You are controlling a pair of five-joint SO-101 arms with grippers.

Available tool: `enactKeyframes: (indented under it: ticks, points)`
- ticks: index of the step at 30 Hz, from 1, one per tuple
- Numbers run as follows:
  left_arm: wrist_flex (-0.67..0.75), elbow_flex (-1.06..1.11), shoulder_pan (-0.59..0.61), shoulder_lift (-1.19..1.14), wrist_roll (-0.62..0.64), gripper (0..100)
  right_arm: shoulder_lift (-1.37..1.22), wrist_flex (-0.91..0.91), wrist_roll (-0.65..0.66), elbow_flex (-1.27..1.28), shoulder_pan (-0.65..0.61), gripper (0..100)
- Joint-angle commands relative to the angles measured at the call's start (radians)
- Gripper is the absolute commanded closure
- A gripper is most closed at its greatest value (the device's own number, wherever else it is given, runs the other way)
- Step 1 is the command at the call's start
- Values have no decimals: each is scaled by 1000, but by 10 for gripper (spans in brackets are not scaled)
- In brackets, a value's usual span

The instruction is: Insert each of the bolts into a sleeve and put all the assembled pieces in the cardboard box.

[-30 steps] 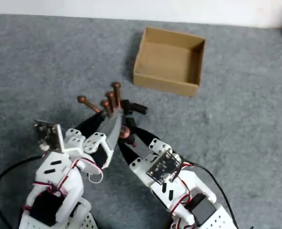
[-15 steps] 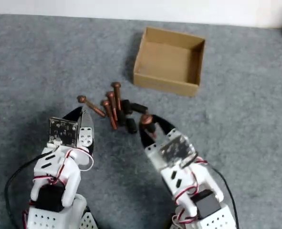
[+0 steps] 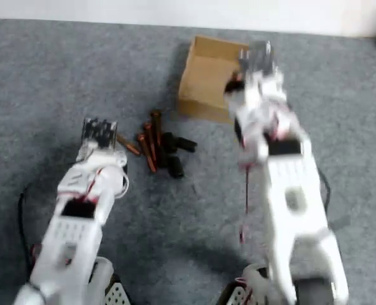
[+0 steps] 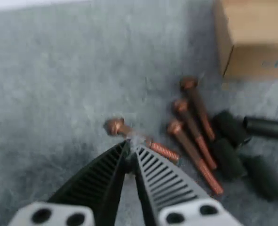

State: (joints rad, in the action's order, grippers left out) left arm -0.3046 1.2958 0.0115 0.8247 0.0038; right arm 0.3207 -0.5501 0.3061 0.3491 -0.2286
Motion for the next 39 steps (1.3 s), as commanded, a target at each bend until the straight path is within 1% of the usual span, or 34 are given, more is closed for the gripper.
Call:
enactKeyframes:
  ticks: [1,3,7,12,14,16,20,21,22,23,27,30,31,35,39]
  points:
    - [31,-165,7,-245,-2,993,-390,-128,5,-453,38,993]
    - [31,-205,8,-295,-2,993,-568,-222,5,-645,51,993]
    - [31,-208,21,-294,-2,993,-832,-389,5,-1012,70,993]
    - [31,-208,19,-292,-2,993,-1053,-573,5,-1386,79,988]
    - [31,-208,19,-292,-2,993,-1115,-657,5,-1517,79,967]
    - [31,-208,18,-292,-2,993,-1167,-740,5,-1632,76,882]
    - [31,-208,18,-292,-2,993,-1253,-889,5,-1825,77,618]
    - [31,-208,18,-292,-2,993,-1268,-928,8,-1865,77,573]
    - [31,-208,18,-292,-2,993,-1282,-964,8,-1908,77,549]
    - [31,-208,18,-292,-2,993,-1294,-1003,6,-1949,77,545]
    - [32,-208,19,-292,-2,993,-1294,-1138,5,-2140,71,545]
    - [32,-208,21,-292,-2,993,-1210,-1218,5,-2150,53,545]
    - [32,-208,21,-294,-2,993,-1179,-1218,-3,-2143,51,545]
    - [32,-213,22,-298,-2,993,-1021,-1216,-117,-2127,45,545]
    - [34,-214,22,-298,-2,993,-854,-1218,-118,-2121,-42,545]
